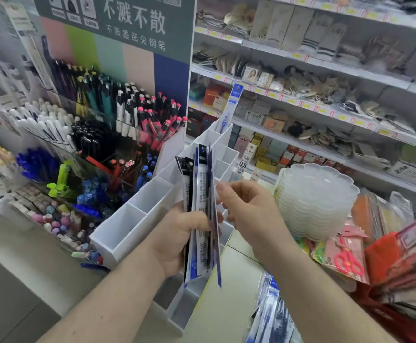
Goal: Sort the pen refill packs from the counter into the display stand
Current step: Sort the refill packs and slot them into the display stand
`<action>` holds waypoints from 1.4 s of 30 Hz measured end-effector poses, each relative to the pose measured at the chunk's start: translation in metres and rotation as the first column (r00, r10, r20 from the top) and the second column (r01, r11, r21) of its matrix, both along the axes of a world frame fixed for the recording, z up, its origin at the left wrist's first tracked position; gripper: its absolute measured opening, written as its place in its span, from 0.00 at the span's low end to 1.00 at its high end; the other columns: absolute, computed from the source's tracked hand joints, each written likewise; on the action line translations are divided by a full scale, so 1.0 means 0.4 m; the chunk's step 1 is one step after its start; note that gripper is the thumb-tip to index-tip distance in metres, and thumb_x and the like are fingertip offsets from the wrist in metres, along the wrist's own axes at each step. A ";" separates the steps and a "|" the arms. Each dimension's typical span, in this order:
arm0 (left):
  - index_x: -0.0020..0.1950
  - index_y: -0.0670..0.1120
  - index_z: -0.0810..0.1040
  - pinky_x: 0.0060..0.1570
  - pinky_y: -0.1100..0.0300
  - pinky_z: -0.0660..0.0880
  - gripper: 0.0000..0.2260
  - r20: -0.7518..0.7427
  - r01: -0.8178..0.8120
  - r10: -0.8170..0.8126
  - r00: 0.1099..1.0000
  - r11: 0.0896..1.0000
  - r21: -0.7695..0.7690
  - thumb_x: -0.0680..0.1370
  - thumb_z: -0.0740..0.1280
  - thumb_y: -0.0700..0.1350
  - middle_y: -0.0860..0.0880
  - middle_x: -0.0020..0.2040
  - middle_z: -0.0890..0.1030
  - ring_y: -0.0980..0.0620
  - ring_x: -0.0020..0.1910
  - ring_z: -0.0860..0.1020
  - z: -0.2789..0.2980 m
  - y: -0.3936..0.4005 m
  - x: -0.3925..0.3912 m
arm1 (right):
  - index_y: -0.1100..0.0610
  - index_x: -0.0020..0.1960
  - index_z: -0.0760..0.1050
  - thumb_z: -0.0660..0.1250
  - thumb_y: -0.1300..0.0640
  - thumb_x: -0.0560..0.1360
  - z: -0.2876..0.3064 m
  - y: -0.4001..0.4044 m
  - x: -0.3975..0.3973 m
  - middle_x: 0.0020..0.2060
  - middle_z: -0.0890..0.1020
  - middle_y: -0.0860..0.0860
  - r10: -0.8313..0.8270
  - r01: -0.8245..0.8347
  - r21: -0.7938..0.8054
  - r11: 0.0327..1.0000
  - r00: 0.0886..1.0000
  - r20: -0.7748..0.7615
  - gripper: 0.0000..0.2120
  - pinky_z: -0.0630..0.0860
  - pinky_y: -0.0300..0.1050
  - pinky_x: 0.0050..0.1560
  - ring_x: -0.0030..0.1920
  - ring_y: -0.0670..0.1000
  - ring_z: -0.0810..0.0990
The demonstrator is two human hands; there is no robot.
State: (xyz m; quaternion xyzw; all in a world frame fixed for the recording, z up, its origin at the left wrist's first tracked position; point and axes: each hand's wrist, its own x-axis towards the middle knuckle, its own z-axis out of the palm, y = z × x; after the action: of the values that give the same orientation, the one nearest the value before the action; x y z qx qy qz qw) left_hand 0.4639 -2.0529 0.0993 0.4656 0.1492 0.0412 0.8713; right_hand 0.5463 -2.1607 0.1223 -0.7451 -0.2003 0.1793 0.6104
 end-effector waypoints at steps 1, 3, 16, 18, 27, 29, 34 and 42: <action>0.42 0.41 0.78 0.27 0.60 0.75 0.13 -0.010 -0.008 0.009 1.000 1.000 0.011 0.61 0.62 0.33 0.44 0.34 0.77 0.49 0.27 0.76 0.001 -0.004 0.003 | 0.57 0.39 0.79 0.71 0.44 0.72 -0.004 -0.002 -0.007 0.34 0.77 0.54 -0.029 0.028 0.044 0.999 1.000 0.012 0.16 0.70 0.50 0.39 0.35 0.50 0.72; 0.42 0.39 0.78 0.26 0.60 0.73 0.12 -0.028 -0.036 0.037 0.999 0.999 0.038 0.61 0.62 0.33 0.42 0.32 0.76 0.47 0.26 0.74 0.003 -0.019 0.010 | 0.57 0.39 0.78 0.70 0.51 0.77 -0.017 -0.005 -0.024 0.31 0.77 0.49 -0.081 0.076 0.107 0.991 0.996 0.047 0.12 0.70 0.46 0.37 0.33 0.47 0.72; 0.49 0.39 0.82 0.36 0.49 0.82 0.08 -0.130 -0.171 0.215 0.968 0.943 0.285 0.74 0.68 0.31 0.37 0.40 0.84 0.40 0.38 0.83 -0.013 -0.092 0.065 | 0.56 0.39 0.78 0.69 0.50 0.78 -0.078 -0.091 -0.057 0.27 0.77 0.49 -0.163 0.157 0.057 0.986 0.979 0.126 0.12 0.70 0.44 0.31 0.29 0.49 0.73; 0.40 0.42 0.85 0.29 0.58 0.77 0.12 -0.108 -0.110 0.137 0.985 0.968 0.226 0.74 0.65 0.29 0.41 0.31 0.80 0.45 0.30 0.79 -0.003 -0.090 0.057 | 0.59 0.38 0.77 0.64 0.58 0.81 -0.072 -0.108 -0.036 0.27 0.75 0.51 -0.152 0.165 0.120 0.979 0.982 -0.117 0.13 0.68 0.41 0.30 0.28 0.48 0.70; 0.49 0.42 0.77 0.30 0.59 0.74 0.15 -0.073 -0.098 0.099 0.992 0.995 0.019 0.63 0.67 0.33 0.46 0.33 0.77 0.51 0.26 0.75 0.030 -0.013 0.077 | 0.59 0.43 0.73 0.58 0.63 0.83 0.006 -0.065 0.185 0.31 0.71 0.51 -0.207 0.359 0.312 0.880 0.880 -0.428 0.11 0.66 0.33 0.26 0.25 0.44 0.67; 0.52 0.42 0.77 0.28 0.60 0.76 0.15 -0.066 -0.074 0.072 0.995 0.997 -0.024 0.67 0.66 0.31 0.47 0.34 0.78 0.52 0.27 0.76 0.034 -0.004 0.077 | 0.59 0.43 0.75 0.60 0.63 0.83 0.031 -0.024 0.238 0.30 0.74 0.51 -0.256 0.370 0.303 0.878 0.899 -0.356 0.10 0.70 0.36 0.28 0.26 0.45 0.72; 0.52 0.42 0.77 0.28 0.59 0.76 0.20 -0.078 -0.066 0.062 0.995 0.996 -0.056 0.61 0.65 0.35 0.48 0.33 0.78 0.53 0.27 0.76 0.023 0.008 0.077 | 0.58 0.43 0.76 0.64 0.62 0.81 0.105 0.092 0.339 0.33 0.80 0.52 -0.362 0.388 0.262 0.884 0.921 -0.145 0.08 0.81 0.42 0.39 0.32 0.47 0.79; 0.50 0.42 0.77 0.30 0.59 0.77 0.18 -0.070 -0.075 0.072 0.995 0.996 -0.043 0.60 0.65 0.34 0.47 0.34 0.78 0.51 0.28 0.76 0.018 0.013 0.078 | 0.50 0.38 0.76 0.67 0.58 0.79 0.122 0.225 0.447 0.36 0.83 0.49 -0.410 0.394 0.133 0.909 0.904 0.122 0.11 0.81 0.58 0.54 0.42 0.53 0.83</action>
State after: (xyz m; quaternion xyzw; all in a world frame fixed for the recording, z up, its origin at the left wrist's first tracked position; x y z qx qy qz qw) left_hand 0.4951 -2.0475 0.1064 0.4408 0.1967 0.0538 0.8741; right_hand 0.7249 -2.0706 0.1710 -0.7484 -0.0960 -0.0168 0.6560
